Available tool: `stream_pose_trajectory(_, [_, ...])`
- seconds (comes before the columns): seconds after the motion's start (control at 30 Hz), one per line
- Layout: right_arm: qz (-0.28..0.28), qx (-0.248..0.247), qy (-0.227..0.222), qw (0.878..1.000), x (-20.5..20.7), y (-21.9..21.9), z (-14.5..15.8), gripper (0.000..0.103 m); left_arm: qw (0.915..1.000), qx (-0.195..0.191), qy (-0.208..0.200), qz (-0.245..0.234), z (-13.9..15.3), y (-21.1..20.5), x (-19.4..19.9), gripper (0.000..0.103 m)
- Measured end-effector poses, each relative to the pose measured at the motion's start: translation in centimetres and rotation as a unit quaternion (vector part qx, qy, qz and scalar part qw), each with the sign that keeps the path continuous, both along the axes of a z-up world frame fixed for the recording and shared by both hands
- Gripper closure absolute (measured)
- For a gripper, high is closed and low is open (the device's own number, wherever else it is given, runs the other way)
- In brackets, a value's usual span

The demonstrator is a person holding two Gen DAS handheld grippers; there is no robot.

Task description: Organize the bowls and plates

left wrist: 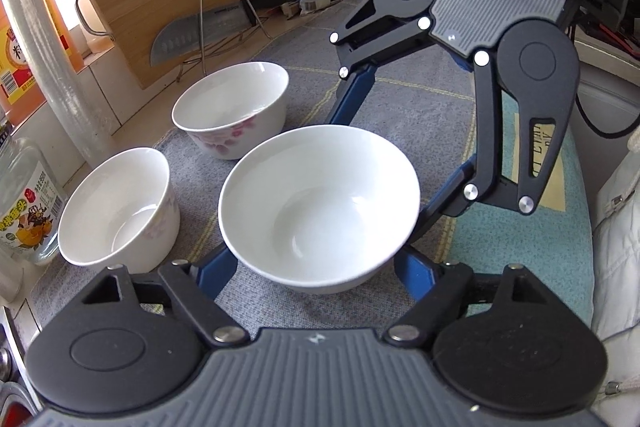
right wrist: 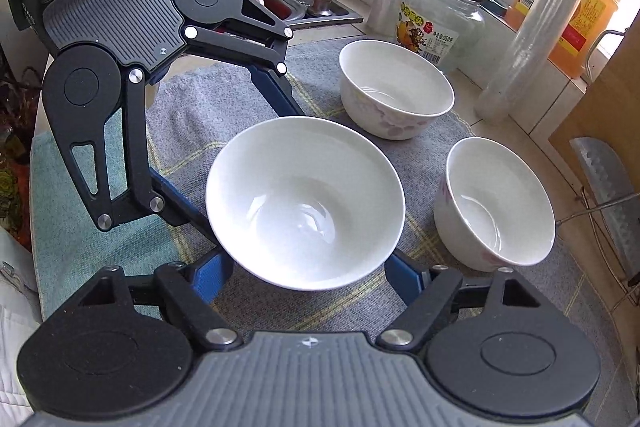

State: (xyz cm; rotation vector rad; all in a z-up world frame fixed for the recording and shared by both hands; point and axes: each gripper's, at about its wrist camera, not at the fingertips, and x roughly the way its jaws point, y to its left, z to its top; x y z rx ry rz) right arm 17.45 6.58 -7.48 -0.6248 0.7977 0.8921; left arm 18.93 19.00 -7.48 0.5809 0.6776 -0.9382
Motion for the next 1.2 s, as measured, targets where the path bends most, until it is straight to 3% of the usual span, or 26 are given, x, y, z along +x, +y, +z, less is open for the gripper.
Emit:
stream_pose_trajectory(0.57, [0.003, -0.001, 0.000, 1.000, -1.1, -1.1, 1.4, 0.017, 1.0000, 0.003, -0.008, 0.003, 1.5, -1.0, -1.4, 0.019])
stream_pose_trajectory(1.2, [-0.040, -0.009, -0.019, 0.999, -4.4, -9.4, 3.0, 0.017, 0.9991, -0.004, -0.027, -0.031, 2.5, -8.7, -3.7, 0.019])
